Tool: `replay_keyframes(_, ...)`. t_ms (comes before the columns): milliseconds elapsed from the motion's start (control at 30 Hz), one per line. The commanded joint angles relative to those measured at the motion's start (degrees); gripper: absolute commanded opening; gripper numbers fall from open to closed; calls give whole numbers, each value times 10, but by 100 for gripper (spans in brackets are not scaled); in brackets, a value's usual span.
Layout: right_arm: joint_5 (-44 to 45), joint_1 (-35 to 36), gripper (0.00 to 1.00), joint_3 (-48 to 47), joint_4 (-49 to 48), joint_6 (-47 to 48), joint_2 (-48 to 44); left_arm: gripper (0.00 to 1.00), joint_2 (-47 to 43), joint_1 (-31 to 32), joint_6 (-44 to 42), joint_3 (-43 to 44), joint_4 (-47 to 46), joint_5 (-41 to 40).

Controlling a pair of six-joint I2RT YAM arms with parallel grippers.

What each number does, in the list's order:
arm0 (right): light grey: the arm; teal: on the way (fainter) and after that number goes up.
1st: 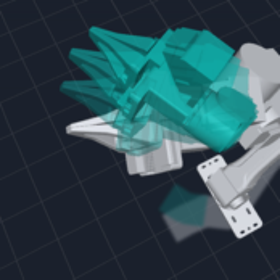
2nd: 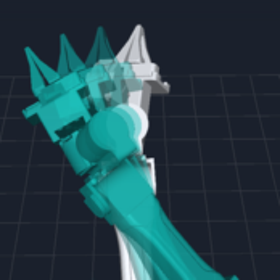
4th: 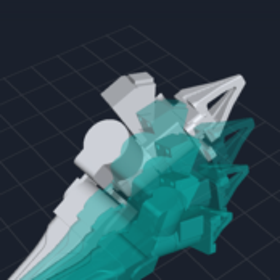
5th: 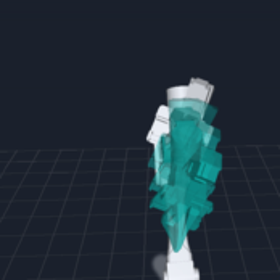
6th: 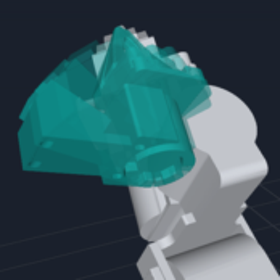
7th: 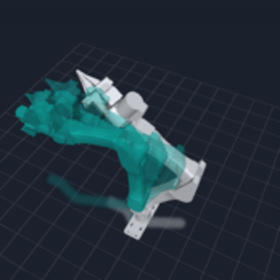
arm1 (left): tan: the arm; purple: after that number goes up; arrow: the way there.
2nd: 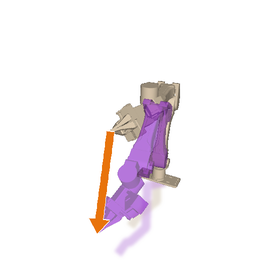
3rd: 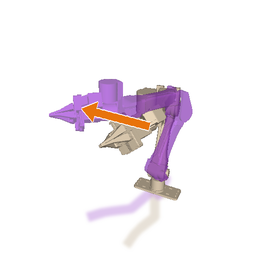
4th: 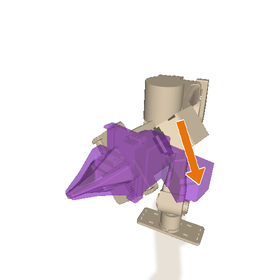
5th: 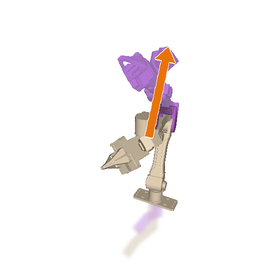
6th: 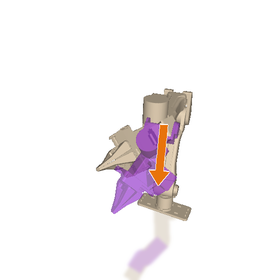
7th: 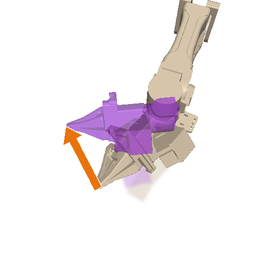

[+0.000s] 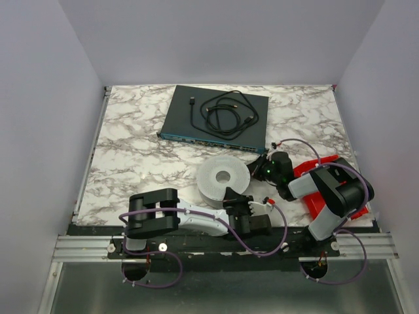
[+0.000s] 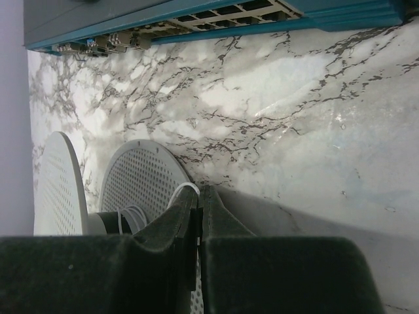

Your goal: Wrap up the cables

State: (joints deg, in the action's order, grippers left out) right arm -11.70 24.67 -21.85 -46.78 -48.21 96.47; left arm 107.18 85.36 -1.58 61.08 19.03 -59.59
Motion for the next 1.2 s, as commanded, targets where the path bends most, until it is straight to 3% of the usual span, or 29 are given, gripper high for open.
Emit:
replay_keyframes(0, -24, 12, 1, 27, 32, 1, 17, 4, 44, -26, 200, -39, 40, 218)
replay_keyframes(500, 25, 11, 7, 6, 102, 17, -28, 4, 69, -25, 242, -34, 74, 274)
replay_keyframes(767, 40, 0, 14, 0, 120, 23, -28, 13, 77, -25, 246, -27, 83, 279)
replay_keyframes(1167, 25, -31, 22, -40, 162, 31, -37, 14, 73, -25, 249, -30, 81, 283)
